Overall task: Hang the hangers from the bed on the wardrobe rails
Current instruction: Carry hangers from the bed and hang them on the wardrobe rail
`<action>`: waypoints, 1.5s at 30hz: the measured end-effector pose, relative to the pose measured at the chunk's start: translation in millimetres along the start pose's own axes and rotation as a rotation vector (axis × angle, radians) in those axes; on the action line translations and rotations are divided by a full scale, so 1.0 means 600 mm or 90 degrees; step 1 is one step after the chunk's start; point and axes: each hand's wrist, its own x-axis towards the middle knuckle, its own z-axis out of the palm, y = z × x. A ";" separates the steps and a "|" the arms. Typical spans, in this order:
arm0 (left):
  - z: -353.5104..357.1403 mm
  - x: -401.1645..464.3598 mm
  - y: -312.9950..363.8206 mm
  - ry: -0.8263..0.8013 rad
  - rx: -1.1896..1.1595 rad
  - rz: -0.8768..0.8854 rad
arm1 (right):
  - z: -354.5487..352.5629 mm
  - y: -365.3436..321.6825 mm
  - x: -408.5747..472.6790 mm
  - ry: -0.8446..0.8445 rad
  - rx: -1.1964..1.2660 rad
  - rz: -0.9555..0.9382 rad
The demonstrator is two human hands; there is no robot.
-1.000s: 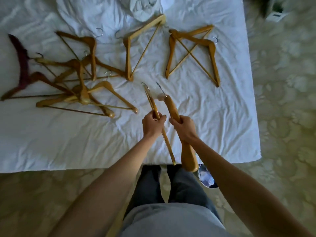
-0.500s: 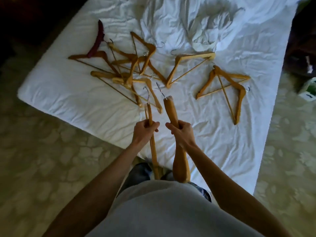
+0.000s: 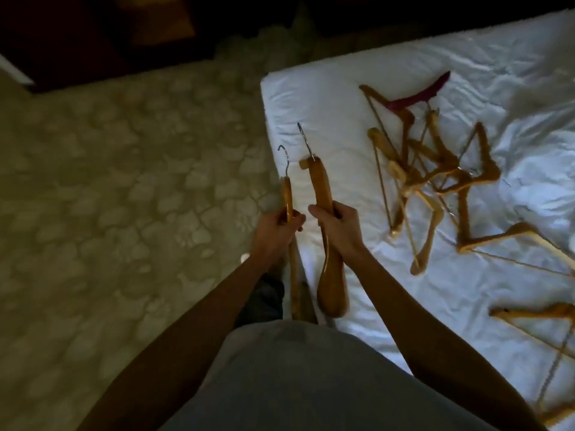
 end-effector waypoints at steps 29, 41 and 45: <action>-0.660 0.830 0.199 0.143 -0.102 0.015 | 0.676 -0.547 0.712 -0.199 -0.039 -0.039; -0.859 1.211 0.384 0.197 -0.140 0.032 | 0.861 -0.823 1.059 -0.211 0.003 -0.037; -0.935 1.340 0.418 0.198 -0.165 0.033 | 0.941 -0.896 1.173 -0.226 0.011 -0.030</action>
